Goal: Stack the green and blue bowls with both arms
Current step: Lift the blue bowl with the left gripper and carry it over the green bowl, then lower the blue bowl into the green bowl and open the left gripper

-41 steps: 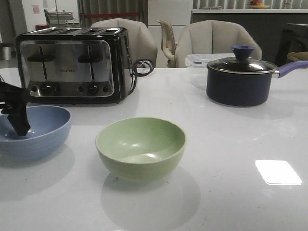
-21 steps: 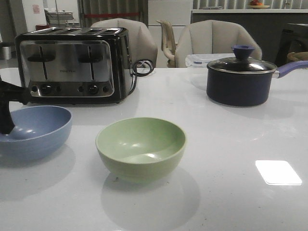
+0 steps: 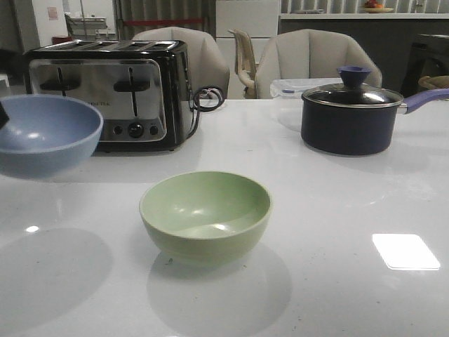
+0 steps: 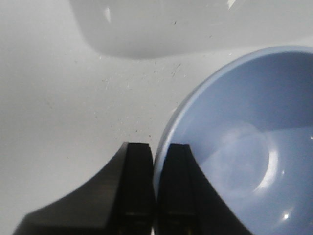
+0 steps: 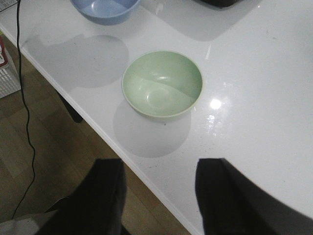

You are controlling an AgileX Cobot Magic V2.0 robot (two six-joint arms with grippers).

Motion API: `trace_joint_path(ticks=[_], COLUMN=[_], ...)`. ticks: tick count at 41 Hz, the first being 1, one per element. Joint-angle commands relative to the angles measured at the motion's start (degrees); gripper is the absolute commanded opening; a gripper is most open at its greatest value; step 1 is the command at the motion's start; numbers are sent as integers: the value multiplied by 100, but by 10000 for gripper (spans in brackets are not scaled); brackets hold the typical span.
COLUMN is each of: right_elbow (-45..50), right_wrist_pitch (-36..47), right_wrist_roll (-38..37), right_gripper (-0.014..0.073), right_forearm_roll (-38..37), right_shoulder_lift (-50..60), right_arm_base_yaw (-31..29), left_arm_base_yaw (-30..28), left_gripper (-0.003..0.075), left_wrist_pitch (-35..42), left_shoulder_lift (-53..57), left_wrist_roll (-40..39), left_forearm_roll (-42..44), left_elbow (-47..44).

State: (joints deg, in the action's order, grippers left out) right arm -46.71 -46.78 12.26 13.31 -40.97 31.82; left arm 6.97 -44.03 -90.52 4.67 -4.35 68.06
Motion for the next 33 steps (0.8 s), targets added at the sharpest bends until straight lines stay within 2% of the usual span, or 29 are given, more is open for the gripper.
trace_joint_path(ticks=[1,9,24,33], right_elbow=[-154,-154,-154,-154], right_wrist_pitch=[356,356,361,361], right_wrist_roll=[51,51,51,51], right_gripper=[444,444,444,444], right_forearm_roll=[18,18,18,18], right_shoulder_lift=[27,27,27,27], right_arm_base_yaw=[-11,-11,-11,-11], left_arm_base_yaw=[196,804,2114,2366], left_gripper=[98,98,98,98], left_wrist_pitch=[-205,-920,-735,-666], left_shoulder_lift=[540,627,-162,-951], left_wrist_roll=[421,1031,1044,1044], left_forearm_roll=[-426,-1049,-1071,-1074], left_elbow=[441,1165,1594,1594])
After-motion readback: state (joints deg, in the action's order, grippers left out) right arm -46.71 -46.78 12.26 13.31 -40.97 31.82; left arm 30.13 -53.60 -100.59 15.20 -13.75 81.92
